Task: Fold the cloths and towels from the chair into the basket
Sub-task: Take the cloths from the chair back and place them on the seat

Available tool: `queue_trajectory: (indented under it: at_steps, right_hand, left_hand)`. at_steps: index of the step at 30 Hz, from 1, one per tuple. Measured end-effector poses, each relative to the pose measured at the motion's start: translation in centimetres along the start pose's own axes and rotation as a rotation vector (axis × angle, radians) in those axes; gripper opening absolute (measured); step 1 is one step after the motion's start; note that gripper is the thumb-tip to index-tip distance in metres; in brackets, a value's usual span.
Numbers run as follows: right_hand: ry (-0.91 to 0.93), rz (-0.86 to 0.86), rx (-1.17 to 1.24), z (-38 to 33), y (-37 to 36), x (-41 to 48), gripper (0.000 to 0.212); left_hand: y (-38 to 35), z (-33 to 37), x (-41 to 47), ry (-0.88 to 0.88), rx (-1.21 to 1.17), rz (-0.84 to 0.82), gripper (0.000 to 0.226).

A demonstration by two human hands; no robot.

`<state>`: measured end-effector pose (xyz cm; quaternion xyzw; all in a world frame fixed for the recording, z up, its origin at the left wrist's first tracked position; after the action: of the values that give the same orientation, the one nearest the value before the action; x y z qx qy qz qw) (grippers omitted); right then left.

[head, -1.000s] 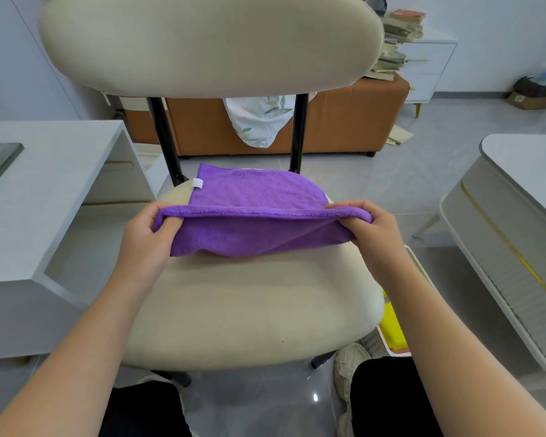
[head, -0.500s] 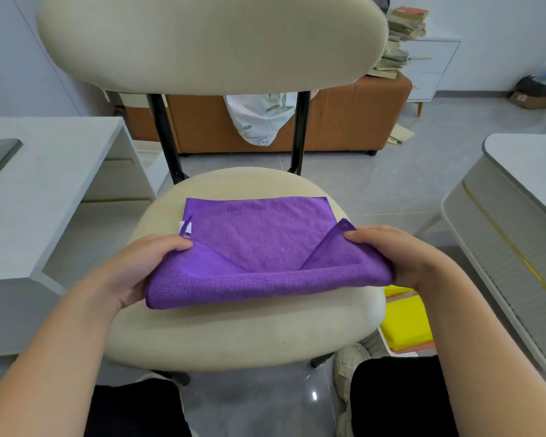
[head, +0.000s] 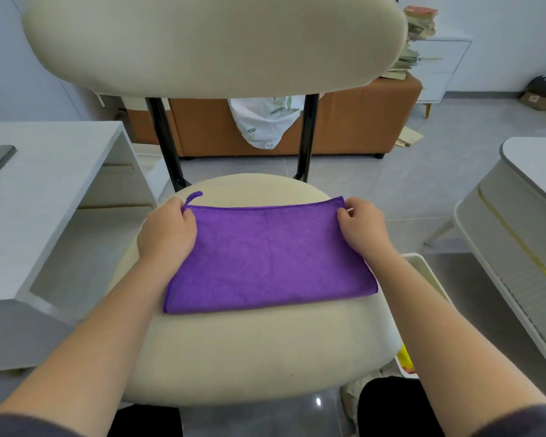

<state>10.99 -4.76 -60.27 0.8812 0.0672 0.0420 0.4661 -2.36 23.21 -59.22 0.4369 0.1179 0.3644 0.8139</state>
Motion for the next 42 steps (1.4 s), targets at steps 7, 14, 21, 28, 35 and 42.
queue_trajectory:
  at_steps: [7, 14, 21, 28, 35, 42]
  right_hand:
    - [-0.019, 0.095, -0.371, -0.3, -1.7, 1.7, 0.023]
    - [-0.045, 0.210, -0.411, 0.0, -1.4, 1.6, 0.031]
    - [0.408, 0.075, -0.298, -5.8, -2.7, -1.4, 0.041]
    - [0.370, -0.260, -0.622, -4.0, -6.9, -3.9, 0.060]
    - [0.396, -0.295, -0.643, -3.2, -6.0, -5.8, 0.059]
    - [0.391, -0.279, -0.620, -2.4, -5.4, -6.7, 0.058]
  left_hand:
    - [-2.3, -0.4, 1.7, -0.063, 0.228, 0.076, 0.025]
    - [-2.2, -0.2, 1.7, -0.182, 0.259, 0.144, 0.020]
    - [-2.7, 4.8, -1.2, -0.447, 0.206, -0.096, 0.047]
    - [-6.3, 1.6, -4.0, -0.302, 0.343, -0.456, 0.068]
    - [-5.5, 1.6, -7.3, -0.247, 0.351, -0.465, 0.071]
    - [-4.2, 0.6, -7.6, -0.128, 0.367, -0.399, 0.072]
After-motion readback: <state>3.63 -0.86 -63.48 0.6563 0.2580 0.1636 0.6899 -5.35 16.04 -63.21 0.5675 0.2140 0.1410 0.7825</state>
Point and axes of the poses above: each hand's wrist, its own x-axis towards the middle knuckle, its own y-axis out of the back of the hand, z = x × y, the point moved 5 cm from there along x, towards the middle knuckle, and after that the axes turned 9 degrees about -x, right-handed, at the moved point
